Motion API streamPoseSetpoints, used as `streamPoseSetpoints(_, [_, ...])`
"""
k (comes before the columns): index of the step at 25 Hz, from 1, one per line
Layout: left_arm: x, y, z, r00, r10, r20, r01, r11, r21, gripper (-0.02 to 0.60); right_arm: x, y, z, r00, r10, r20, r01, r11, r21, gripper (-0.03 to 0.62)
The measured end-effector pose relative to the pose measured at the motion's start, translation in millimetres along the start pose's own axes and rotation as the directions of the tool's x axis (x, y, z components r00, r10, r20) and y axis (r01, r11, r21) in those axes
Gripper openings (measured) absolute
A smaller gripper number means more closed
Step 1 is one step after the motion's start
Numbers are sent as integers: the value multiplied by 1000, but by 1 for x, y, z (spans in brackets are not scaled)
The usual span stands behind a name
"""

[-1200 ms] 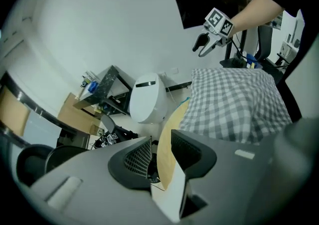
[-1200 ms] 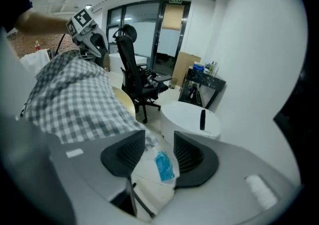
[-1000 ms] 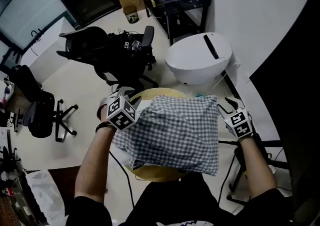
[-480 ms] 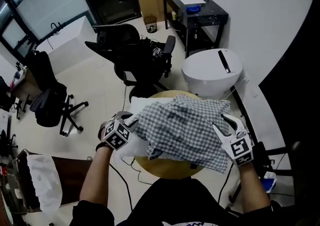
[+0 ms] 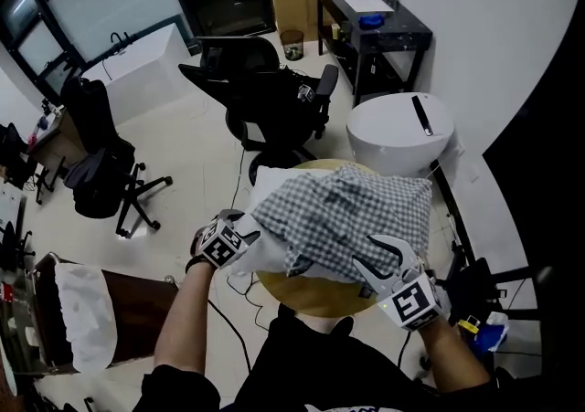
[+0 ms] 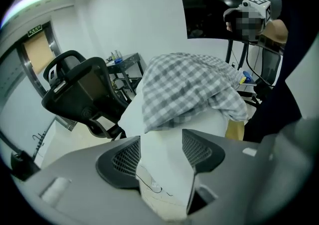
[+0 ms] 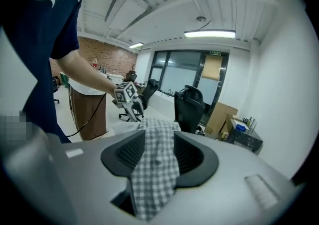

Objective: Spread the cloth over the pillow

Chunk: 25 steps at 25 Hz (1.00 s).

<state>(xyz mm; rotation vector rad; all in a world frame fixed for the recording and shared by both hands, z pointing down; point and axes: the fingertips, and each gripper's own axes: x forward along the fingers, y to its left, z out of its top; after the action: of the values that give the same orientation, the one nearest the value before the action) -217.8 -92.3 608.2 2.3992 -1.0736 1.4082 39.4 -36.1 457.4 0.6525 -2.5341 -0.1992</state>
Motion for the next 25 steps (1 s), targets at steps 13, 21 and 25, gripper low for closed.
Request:
streamPoseSetpoints(13, [7,7,35,965,-224,133,183,946,268,2,72,61,34,988,-86,-127,90,996,26,192])
streamPoseSetpoints(21, [-61,-10,177,903,-254,346,33,845,534,0,74,43,26,974,-158,-162,172,982,78,192])
streamPoseSetpoints(25, [-77,-36,249,864,-314,394,1,783,622,0,54,19,16,969,-204,-137,226,958,177,192])
